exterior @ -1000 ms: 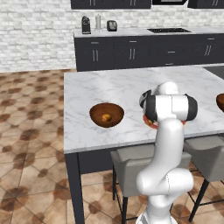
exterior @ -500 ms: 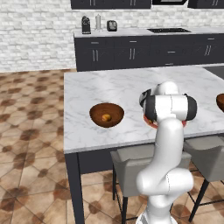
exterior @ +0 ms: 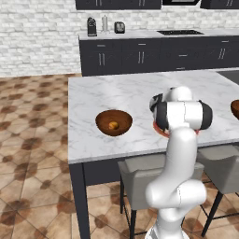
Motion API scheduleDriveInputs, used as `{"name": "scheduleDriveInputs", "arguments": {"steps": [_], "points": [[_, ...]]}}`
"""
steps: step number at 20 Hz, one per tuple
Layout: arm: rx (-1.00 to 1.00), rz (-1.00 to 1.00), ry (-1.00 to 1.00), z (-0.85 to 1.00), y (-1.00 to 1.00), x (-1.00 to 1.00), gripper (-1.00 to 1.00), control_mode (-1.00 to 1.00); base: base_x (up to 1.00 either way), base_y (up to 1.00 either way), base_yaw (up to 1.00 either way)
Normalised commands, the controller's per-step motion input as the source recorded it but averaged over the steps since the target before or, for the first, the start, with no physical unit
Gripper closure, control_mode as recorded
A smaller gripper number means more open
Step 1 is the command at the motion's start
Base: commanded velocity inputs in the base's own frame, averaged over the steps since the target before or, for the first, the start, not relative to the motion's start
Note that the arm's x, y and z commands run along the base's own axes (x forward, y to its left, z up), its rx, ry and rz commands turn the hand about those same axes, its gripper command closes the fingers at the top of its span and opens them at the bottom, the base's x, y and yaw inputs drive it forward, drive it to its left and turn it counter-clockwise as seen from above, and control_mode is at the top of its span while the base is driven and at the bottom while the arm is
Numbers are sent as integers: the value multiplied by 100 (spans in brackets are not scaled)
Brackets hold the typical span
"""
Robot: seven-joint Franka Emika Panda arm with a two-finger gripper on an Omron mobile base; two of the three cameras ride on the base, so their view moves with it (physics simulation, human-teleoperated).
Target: Take the fruits from the plate on the dining counter and place two fruits in each bowl.
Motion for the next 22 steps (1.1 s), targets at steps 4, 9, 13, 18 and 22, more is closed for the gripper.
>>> {"name": "scheduleDriveInputs", "arguments": {"steps": [4, 9, 13, 18, 22], "points": [[0, 1, -11, 98, 3, -43, 100, -100, 0, 0, 0], [0, 13, -22, 94, 36, -20, 100, -100, 0, 0, 0], [0, 36, -13, 67, 68, 0, 100, -100, 0, 0, 0], [-1, 45, -2, 43, 98, 0, 100, -100, 0, 0, 0], [-11, 42, 1, 14, 100, 0, 100, -100, 0, 0, 0]]}}
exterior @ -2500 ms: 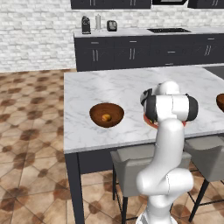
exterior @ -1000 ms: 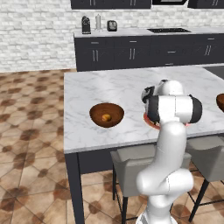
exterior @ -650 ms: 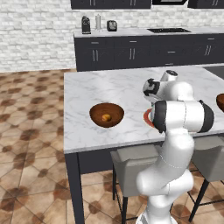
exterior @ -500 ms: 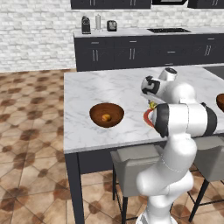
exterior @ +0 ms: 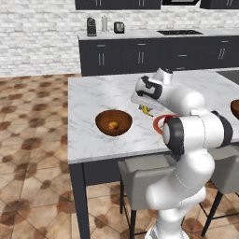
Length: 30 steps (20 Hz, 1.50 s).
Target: Take the fruits from the plate on the dining counter and place two fruits in each bowl.
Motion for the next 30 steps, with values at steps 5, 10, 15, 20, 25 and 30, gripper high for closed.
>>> {"name": "scheduleDriveInputs", "arguments": {"steps": [5, 10, 15, 20, 25, 30], "points": [[-22, 21, 3, 3, 100, 7, 100, -100, 0, 0, 0], [-25, 6, 9, -8, 100, 29, 100, -100, 0, 0, 0], [-7, 0, 9, -64, 67, 54, 100, -100, 0, 0, 0], [1, 0, 6, -32, 7, 16, 100, -100, 0, 0, 0], [10, 0, 0, -4, -28, 4, 100, -100, 0, 0, 0], [4, 0, 0, -21, -8, 5, 100, -100, 0, 0, 0]]}}
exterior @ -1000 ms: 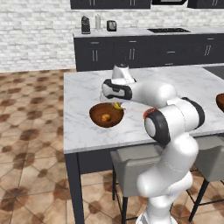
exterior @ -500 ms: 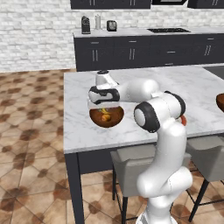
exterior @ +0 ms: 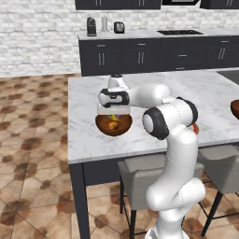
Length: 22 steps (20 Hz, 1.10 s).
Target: Take the fruits from the plate on the dining counter and place two fruits in each bowl.
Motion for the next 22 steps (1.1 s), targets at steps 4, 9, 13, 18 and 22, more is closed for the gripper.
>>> {"name": "scheduleDriveInputs", "arguments": {"steps": [4, 9, 13, 18, 22], "points": [[0, 0, 3, -38, 0, 21, 100, -100, 0, 0, 0], [0, 0, 4, -32, 0, 18, 100, -100, 0, 0, 0], [0, 0, 4, -12, 0, 17, 100, -100, 0, 0, 0], [0, 0, 3, -1, 0, 3, -100, -100, 0, 0, 0], [0, 0, 0, 3, 0, -4, -100, -100, 0, 0, 0]]}}
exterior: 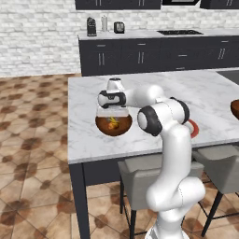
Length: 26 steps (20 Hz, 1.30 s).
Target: Take the fruits from the plate on the dining counter and place two fruits in each bowl.
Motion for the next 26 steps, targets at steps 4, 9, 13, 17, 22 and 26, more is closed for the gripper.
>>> {"name": "scheduleDriveInputs", "arguments": {"steps": [4, 9, 13, 17, 22, 26], "points": [[0, 0, 0, 13, 0, -27, -100, -100, 0, 0, 0], [0, 0, -3, 38, -5, -48, -100, -100, 0, 0, 0], [3, 0, -13, 53, -29, -62, -100, -100, 0, 0, 0], [5, 0, -19, 52, -51, -56, -100, -100, 0, 0, 0], [6, 0, -19, 34, -72, -37, -100, -100, 0, 0, 0], [3, -4, -14, 15, -84, -27, -100, -100, 0, 0, 0]]}}
